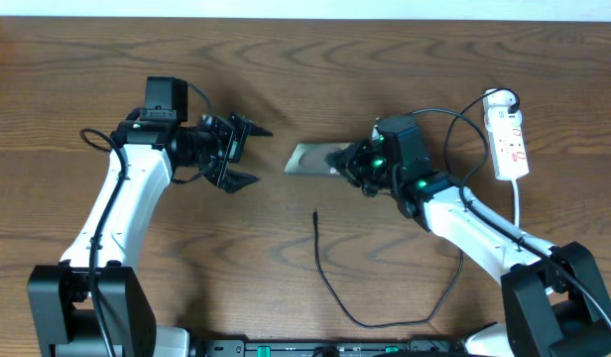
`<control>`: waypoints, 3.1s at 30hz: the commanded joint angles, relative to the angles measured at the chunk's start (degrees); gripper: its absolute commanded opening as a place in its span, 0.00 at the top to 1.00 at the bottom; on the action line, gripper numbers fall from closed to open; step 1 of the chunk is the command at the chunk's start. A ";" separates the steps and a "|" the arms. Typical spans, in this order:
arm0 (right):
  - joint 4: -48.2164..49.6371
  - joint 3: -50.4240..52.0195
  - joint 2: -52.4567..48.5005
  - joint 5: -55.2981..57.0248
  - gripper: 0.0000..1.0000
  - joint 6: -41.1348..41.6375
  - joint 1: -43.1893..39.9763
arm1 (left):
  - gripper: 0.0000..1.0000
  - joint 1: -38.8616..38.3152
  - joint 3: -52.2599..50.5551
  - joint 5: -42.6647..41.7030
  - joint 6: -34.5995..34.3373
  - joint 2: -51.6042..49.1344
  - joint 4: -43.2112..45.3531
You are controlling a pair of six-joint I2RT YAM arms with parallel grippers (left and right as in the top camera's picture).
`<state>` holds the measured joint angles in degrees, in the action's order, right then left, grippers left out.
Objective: Plug charger to phone and switch on socket
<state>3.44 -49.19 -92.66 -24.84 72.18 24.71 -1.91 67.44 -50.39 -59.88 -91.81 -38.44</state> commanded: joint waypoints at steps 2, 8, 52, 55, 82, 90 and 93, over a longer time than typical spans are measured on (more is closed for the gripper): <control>7.39 -1.22 0.46 -3.21 0.99 13.20 -1.05 | 0.14 0.37 -1.53 -1.68 0.39 0.85 4.83; 12.87 -1.22 0.46 -3.06 0.99 15.47 -1.05 | 0.14 0.39 -9.77 -5.38 -7.43 0.85 21.49; 24.22 -1.22 0.46 -2.71 0.99 23.28 8.28 | 0.13 -1.40 -34.67 6.47 -37.97 0.85 88.63; 24.22 -1.22 0.46 -2.64 0.99 22.01 8.28 | 0.13 -1.38 -34.67 6.51 -37.42 0.85 88.63; 24.04 -1.20 0.46 2.51 0.99 17.46 11.13 | 0.48 -1.44 -34.67 6.71 -31.95 0.85 88.72; 26.64 -1.22 0.46 6.69 0.99 21.05 14.01 | 0.48 -1.44 -34.67 7.61 -35.82 0.85 88.72; 27.23 -1.22 0.46 8.04 0.99 21.07 14.73 | 0.48 -1.44 -34.67 8.00 -38.21 0.85 88.72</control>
<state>28.95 -49.21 -92.75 -16.21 91.79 37.45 -3.09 32.91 -42.89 -94.78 -91.39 50.00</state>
